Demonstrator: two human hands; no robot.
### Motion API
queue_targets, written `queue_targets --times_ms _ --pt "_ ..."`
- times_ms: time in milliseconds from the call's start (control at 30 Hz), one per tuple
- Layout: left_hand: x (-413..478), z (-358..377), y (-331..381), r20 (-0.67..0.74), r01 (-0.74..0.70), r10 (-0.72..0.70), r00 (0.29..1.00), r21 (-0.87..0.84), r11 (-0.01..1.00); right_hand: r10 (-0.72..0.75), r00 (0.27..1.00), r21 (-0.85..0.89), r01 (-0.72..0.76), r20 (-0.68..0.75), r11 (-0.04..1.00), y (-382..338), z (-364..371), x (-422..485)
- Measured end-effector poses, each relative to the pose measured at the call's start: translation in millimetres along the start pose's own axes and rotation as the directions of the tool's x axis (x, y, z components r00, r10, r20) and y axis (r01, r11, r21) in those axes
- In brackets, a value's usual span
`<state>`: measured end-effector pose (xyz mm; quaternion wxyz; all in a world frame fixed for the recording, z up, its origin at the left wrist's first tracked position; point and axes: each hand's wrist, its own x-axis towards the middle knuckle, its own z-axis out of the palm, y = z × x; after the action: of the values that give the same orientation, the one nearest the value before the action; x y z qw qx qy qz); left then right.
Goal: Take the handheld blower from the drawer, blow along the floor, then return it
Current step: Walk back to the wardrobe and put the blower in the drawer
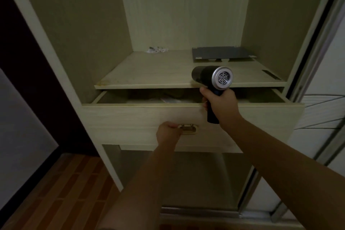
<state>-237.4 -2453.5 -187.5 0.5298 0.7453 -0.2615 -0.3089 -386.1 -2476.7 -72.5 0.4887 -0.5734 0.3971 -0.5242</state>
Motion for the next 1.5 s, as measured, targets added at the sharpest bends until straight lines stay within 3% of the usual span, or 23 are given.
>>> queue_targets --times_ms 167,367,533,700,900,1033,1200,1500 --pt "-26 -20 -1 0.039 -0.086 0.08 0.996 0.19 0.978 0.002 1.0 0.019 -0.002 0.001 1.0 -10 5 -14" --pt "-48 -35 3 0.087 -0.063 0.042 0.995 0.252 0.966 -0.005 1.0 0.049 0.003 0.026 0.999 -17 9 -23" --pt "-60 -66 48 0.267 -0.134 0.0 0.964 0.483 0.865 -0.006 0.997 0.038 0.003 0.083 0.999 -25 7 -20" --pt "-56 -85 136 0.222 -0.149 0.104 0.969 0.194 0.97 0.013 0.99 0.002 -0.013 0.137 1.0 -27 -2 -1" --pt "-33 -57 181 0.144 -0.122 0.133 0.981 -0.084 0.989 0.067 0.947 -0.087 -0.042 0.314 0.995 -29 -25 29" --pt "-9 -40 177 0.092 -0.119 0.132 0.987 -0.131 0.984 0.151 0.868 -0.255 -0.029 0.474 0.967 -20 -39 55" --pt "25 -24 164 0.04 -0.17 0.18 0.983 -0.179 0.969 0.267 0.72 -0.502 0.129 0.64 0.856 0 -21 82" --pt "73 1 179 0.161 -0.314 0.329 0.93 -0.113 0.943 0.494 0.572 -0.743 0.366 0.655 0.56 38 50 113"
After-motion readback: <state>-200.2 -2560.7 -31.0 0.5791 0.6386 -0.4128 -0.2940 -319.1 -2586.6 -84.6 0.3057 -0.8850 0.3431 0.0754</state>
